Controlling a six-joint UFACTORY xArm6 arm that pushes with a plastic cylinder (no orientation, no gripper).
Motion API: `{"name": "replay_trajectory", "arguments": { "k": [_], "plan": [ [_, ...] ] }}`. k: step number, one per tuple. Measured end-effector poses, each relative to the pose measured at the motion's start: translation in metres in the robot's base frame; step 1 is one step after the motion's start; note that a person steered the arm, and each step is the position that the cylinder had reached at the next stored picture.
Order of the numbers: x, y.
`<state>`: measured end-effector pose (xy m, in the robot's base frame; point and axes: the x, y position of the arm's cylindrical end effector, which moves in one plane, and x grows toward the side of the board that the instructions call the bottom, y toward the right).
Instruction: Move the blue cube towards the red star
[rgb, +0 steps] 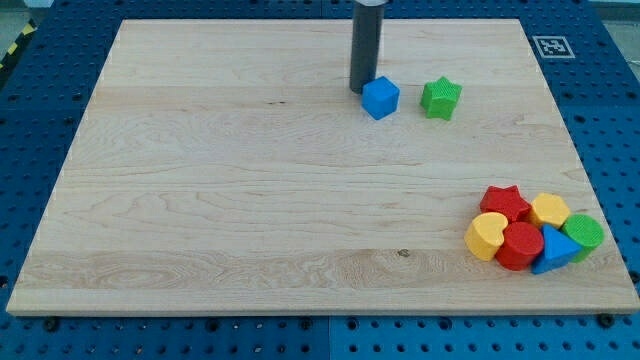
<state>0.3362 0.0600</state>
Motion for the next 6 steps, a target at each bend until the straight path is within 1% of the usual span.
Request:
{"name": "replay_trajectory", "arguments": {
  "k": [2,4,6],
  "plan": [
    [0.041,-0.001],
    [0.042,0.006],
    [0.041,0.043]
  ]
}}
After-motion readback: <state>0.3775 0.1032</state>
